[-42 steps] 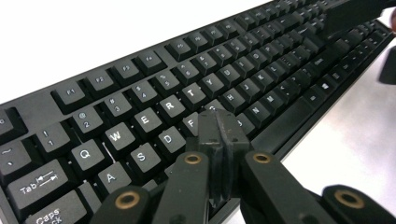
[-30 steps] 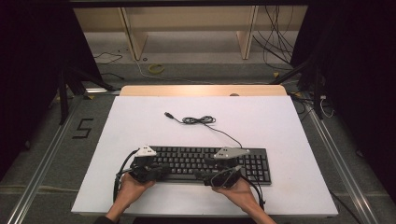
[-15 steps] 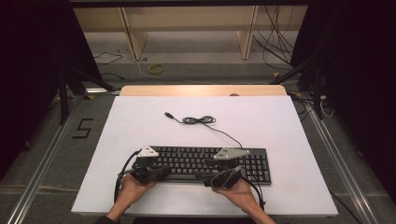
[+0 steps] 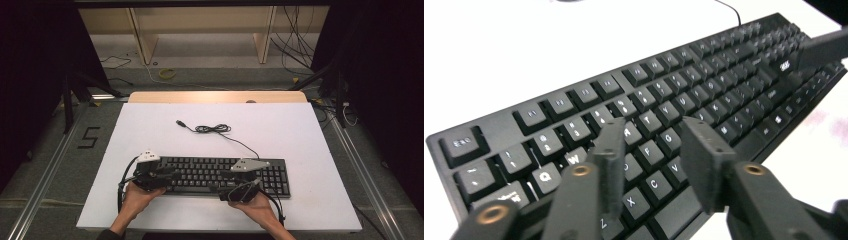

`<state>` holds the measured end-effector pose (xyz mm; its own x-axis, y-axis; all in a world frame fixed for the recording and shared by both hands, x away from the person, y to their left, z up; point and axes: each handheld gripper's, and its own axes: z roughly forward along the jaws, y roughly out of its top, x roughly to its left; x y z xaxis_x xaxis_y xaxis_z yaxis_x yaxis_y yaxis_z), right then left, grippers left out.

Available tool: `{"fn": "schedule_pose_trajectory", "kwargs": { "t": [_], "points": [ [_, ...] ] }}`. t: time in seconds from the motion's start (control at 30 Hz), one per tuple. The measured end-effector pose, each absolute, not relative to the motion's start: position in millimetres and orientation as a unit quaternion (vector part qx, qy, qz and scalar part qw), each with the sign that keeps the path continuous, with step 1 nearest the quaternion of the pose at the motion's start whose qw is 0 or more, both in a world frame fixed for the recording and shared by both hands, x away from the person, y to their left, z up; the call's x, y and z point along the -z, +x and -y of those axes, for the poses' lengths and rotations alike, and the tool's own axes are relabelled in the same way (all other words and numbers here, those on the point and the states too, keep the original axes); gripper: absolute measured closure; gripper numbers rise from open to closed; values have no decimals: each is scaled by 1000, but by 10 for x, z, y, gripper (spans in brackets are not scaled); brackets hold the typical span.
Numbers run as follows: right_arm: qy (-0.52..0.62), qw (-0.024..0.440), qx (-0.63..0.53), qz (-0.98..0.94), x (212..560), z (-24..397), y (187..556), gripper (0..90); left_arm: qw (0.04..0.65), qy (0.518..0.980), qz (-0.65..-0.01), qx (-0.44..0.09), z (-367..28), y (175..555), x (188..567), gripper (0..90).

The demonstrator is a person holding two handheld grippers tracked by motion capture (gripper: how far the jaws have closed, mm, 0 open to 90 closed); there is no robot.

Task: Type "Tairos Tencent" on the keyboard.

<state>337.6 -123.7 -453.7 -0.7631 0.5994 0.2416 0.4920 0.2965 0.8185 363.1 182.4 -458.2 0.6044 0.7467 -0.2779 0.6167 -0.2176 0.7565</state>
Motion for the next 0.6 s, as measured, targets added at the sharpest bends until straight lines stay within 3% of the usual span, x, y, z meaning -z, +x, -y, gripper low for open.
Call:
{"fn": "schedule_pose_trajectory", "kwargs": {
  "t": [0.13, 0.4, 0.5, 0.6],
  "points": [
    [339, 55, -486, -803, 4538, 1239, 3369, 344, 449, 769, -448, -79, -1848, 3661, 4565, 494],
    [339, 54, -487, -803, 4539, 1245, 3354, 344, 451, 766, -449, -88, -1857, 3719, 4549, 395],
    [339, 55, -487, -803, 4538, 1253, 3351, 344, 450, 767, -448, -92, -1864, 3737, 4549, 413],
    [340, 55, -487, -803, 4537, 1261, 3347, 345, 448, 770, -445, -93, -1869, 3747, 4547, 493]
  ]
}}
